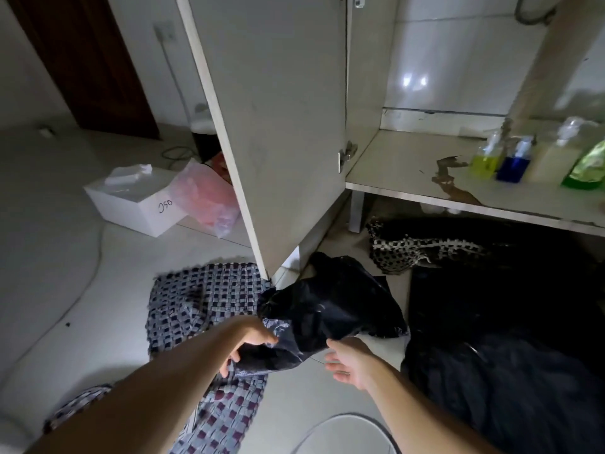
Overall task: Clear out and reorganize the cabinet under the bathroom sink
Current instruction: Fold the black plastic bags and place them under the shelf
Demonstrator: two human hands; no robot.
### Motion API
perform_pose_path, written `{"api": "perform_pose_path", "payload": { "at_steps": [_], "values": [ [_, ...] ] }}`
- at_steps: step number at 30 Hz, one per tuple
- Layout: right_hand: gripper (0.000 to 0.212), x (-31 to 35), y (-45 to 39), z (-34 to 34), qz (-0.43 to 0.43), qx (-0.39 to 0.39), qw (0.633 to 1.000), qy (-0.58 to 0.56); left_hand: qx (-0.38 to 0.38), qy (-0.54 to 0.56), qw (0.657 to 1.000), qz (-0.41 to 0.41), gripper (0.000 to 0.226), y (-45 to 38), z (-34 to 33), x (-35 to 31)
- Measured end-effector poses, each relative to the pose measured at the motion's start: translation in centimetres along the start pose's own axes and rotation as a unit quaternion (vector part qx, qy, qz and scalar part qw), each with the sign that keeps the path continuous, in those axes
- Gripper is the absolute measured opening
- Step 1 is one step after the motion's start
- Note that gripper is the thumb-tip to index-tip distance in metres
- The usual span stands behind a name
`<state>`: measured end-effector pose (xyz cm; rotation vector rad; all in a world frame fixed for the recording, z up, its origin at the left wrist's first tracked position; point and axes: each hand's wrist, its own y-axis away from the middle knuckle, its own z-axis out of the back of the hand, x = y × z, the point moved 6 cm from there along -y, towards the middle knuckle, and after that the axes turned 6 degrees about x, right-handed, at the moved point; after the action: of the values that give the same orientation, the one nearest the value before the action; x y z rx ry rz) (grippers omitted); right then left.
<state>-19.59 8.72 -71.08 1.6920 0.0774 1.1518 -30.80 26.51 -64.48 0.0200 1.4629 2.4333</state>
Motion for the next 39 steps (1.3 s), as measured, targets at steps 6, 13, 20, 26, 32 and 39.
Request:
{"api": "perform_pose_path", "payload": {
  "at_steps": [6, 13, 20, 26, 32, 39],
  "values": [
    [0.007, 3.2, 1.4, 1.3, 0.063, 0.046, 0.994, -0.078, 0.056, 0.120, 0.991, -0.013, 0.036, 0.9, 0.4, 0.0],
    [0.018, 10.4, 7.5, 9.9, 0.151, -0.039, 0.987, -0.048, 0.026, 0.268, 0.921, -0.282, 0.003, 8.0, 3.2, -10.8],
    [0.022, 18.1, 20.1, 19.0, 0.149, -0.172, 0.870, 0.437, -0.086, 0.265, 0.799, -0.533, 0.010, 21.2, 5.6, -21.3],
    [0.048, 20.9, 29.6, 23.2, 0.285, -0.249, 0.821, 0.427, -0.140, -0.039, 0.759, -0.635, 0.023, 32.2, 1.6, -27.2],
    [0.084, 20.8, 30.9, 27.1, 0.371, -0.238, 0.849, 0.290, -0.148, -0.199, 0.726, -0.642, 0.024, 40.6, -1.9, -29.7],
    [0.075, 18.8, 33.3, 28.7, 0.382, -0.201, 0.842, 0.324, -0.182, -0.328, 0.717, -0.587, 0.026, 39.7, -6.4, -31.6]
  ]
}}
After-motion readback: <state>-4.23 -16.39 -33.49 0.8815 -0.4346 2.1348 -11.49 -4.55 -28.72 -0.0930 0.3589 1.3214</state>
